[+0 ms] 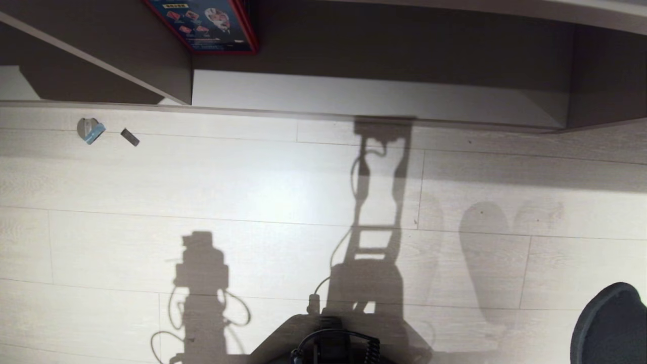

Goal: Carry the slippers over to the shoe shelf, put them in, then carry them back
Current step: Place the slippers into the shoe cabinet

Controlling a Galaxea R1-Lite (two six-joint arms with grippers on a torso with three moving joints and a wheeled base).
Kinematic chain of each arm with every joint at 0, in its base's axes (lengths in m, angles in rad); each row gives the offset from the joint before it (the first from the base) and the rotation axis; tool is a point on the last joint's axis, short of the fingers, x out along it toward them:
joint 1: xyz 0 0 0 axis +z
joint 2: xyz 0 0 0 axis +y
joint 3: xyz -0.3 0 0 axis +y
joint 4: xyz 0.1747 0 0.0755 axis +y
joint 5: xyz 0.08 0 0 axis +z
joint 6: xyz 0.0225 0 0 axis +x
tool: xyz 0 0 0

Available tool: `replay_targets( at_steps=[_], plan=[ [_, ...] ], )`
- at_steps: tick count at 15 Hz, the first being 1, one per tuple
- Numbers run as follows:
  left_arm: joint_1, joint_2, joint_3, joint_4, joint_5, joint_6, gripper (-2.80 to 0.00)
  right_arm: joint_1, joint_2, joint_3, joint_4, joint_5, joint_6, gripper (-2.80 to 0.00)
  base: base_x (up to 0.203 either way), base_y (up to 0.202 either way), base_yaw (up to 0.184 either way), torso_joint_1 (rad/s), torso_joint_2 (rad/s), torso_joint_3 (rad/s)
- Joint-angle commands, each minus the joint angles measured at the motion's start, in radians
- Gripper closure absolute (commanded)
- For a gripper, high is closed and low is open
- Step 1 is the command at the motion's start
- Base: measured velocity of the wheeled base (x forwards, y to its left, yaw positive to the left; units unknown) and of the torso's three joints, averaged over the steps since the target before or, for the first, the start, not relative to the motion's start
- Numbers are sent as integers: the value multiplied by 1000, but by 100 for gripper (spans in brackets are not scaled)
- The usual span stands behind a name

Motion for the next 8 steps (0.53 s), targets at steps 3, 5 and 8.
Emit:
replay_targets(
  at_steps=[3, 5, 8],
  plan=[
    [0, 1, 0, 0, 0, -2, 0, 7, 186, -137, 22, 6, -3, 0, 0, 0, 0, 0, 0, 0],
    [0, 1, 0, 0, 0, -3, 0, 14, 345, -190, -8, 10, -4, 0, 0, 0, 0, 0, 0, 0],
    [0, 1, 0, 0, 0, -3, 0, 19, 631, -242, -142, 16, -16, 0, 0, 0, 0, 0, 0, 0]
  ],
)
